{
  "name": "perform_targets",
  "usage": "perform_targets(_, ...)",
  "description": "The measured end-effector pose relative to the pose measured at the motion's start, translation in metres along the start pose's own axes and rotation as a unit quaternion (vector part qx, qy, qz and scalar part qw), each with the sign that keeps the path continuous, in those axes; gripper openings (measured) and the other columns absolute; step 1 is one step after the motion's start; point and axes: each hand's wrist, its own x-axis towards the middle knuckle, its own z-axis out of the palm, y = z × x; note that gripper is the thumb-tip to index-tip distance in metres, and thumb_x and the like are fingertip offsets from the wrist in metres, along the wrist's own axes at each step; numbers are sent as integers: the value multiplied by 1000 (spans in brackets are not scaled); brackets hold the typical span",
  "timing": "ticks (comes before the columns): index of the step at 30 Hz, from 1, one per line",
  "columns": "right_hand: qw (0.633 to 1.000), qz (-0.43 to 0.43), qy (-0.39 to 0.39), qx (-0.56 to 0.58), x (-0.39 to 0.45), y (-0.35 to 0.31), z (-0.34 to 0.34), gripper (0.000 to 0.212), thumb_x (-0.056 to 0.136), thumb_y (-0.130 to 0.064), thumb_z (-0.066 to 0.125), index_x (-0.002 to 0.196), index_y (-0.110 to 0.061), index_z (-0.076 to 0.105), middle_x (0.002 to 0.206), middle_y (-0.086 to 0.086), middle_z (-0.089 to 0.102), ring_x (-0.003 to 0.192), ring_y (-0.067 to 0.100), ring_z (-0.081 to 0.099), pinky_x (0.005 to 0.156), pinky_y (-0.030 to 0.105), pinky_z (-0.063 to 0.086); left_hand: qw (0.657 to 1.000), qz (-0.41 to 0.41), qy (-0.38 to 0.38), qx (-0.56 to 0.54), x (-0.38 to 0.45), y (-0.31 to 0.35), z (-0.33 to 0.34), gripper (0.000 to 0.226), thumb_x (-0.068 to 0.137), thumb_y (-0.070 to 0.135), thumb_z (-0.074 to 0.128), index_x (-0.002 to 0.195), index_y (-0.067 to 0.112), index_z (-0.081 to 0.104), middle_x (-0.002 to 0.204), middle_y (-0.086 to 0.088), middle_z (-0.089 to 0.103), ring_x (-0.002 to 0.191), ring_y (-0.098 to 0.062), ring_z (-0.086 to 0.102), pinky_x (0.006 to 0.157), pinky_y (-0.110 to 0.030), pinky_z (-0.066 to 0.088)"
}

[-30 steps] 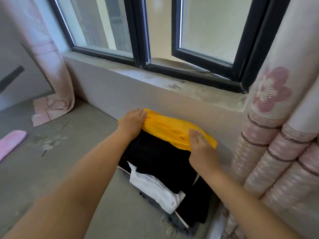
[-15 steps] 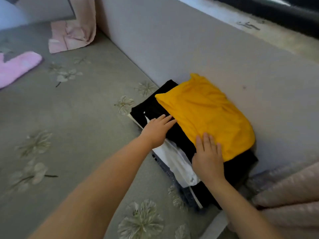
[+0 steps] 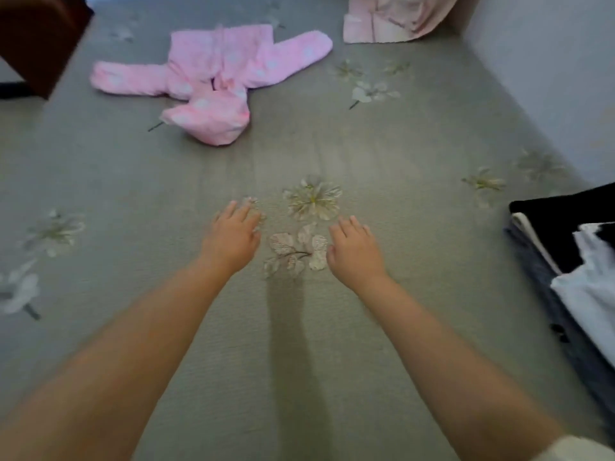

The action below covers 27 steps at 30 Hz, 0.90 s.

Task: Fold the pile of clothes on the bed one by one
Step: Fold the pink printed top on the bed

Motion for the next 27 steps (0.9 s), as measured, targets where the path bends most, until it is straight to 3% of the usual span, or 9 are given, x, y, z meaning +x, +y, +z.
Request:
perform_targets(4,995,-46,-86,9,69,-78,81,55,97,-30,33,146,-12,15,155,8,8,143,24,1,114,39,2,995,-89,-31,-41,-1,-112,50,47,96,27,38,139,9,33,148,-11,28,139,-28,19,110,-39,20)
perform_targets(8,987,-84,-136,6,119,-116,155,59,98,-38,26,147,-17,2,155,5,-9,142,21,-12,113,37,-9,989,-120,-56,-62,29,-163,107,49,98,30,31,141,7,27,150,-11,22,140,-27,13,110,-40,19)
perform_targets(12,994,-73,-77,-11,148,-131,201,59,97,-42,24,147,-17,6,156,4,-4,142,19,-10,110,33,-13,985,-134,-45,-102,76,-177,151,57,98,35,27,146,8,10,155,-10,5,142,-22,2,113,-37,4)
perform_targets(17,998,-61,-3,-3,194,-135,215,57,96,-39,25,146,-14,15,155,4,5,143,20,-1,108,29,-15,981,-156,40,-110,128,-195,165,58,96,35,24,146,9,10,155,-5,8,142,-17,2,113,-39,0)
perform_targets(19,998,-55,-7,3,214,-140,214,55,97,-35,29,146,-12,17,155,6,8,143,21,3,111,31,-10,979,-162,43,-115,130,-196,163,58,96,35,23,146,11,9,155,-3,6,142,-15,0,112,-37,-3)
perform_targets(21,998,-61,28,-2,236,-144,207,49,93,-26,46,135,-3,41,143,17,37,133,31,33,110,40,19,979,-158,38,-125,127,-194,162,57,96,34,21,146,11,6,155,-1,2,142,-13,-4,112,-34,-7)
perform_targets(23,991,-70,110,13,262,-146,197,29,77,-10,64,103,3,64,106,22,63,94,37,60,81,42,45,976,-162,33,-141,126,-193,162,57,96,34,20,146,12,5,155,-1,-1,142,-12,-7,110,-31,-12)
perform_targets(24,991,-64,116,25,277,-146,192,23,75,-6,64,96,3,65,101,22,63,89,36,60,76,40,45,975,-166,33,-147,126,-194,162,56,96,34,19,146,12,5,155,0,-1,141,-12,-7,110,-30,-13)
perform_targets(27,995,-62,75,10,326,-143,184,31,87,-10,48,115,-2,58,140,20,38,125,31,39,96,38,32,974,-169,33,-145,127,-195,161,58,93,35,11,146,13,8,155,0,1,142,-12,-4,109,-29,-13)
